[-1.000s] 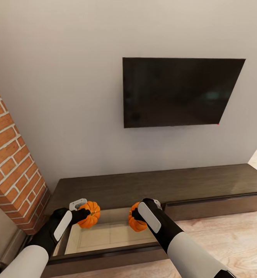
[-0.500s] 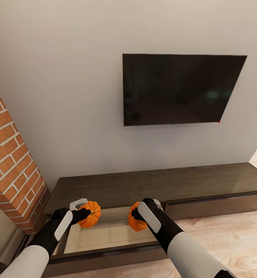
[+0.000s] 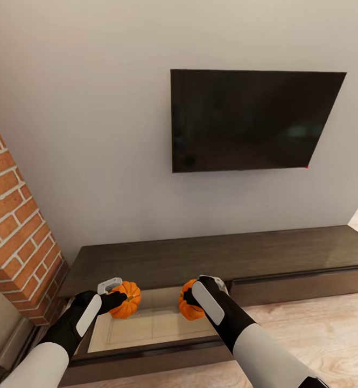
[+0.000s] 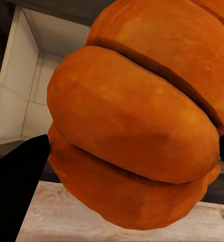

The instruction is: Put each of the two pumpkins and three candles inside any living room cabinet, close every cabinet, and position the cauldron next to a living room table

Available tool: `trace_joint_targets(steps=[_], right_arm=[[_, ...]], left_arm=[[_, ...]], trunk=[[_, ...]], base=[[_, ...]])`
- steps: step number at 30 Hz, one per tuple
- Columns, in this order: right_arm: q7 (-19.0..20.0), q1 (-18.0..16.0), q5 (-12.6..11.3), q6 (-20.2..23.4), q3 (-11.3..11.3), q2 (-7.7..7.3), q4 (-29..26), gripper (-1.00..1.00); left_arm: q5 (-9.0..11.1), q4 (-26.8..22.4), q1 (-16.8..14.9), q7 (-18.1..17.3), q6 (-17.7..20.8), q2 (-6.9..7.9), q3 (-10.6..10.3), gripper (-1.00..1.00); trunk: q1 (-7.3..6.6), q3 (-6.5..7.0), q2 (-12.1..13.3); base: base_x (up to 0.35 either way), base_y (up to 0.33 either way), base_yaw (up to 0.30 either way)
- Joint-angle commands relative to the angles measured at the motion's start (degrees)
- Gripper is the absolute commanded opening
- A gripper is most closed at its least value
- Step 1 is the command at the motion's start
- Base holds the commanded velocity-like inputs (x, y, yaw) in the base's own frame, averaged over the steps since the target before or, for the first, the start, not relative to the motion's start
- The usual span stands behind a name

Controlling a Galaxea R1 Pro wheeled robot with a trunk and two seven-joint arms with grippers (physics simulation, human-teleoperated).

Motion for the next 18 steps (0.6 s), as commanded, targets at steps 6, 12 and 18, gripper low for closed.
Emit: trace_joint_targets(steps=[6, 12, 18], right_arm=[[0.0, 0.0, 0.0, -0.1, 0.0, 0.0, -0.1, -1.0], [0.0, 0.0, 0.0, 0.0, 0.0, 0.0, -0.1, -1.0], [0.0, 0.0, 0.0, 0.0, 0.1, 0.0, -0.1, -1.0]], left_arm=[[0.1, 0.0, 0.0, 0.0, 0.0, 0.01, 0.0, -1.0], [0.0, 0.0, 0.0, 0.1, 0.1, -0.08, -0.1, -1.0], [0.1, 0.0, 0.0, 0.1, 0.2, -0.07, -0.1, -1.0]], trunk=[[1.32, -1.08, -2.4], [1.54, -1.26, -2.8], [1.54, -1.26, -2.8]], base=[[0.0, 0.0, 0.0], [0.0, 0.0, 0.0], [0.158, 0.0, 0.0]])
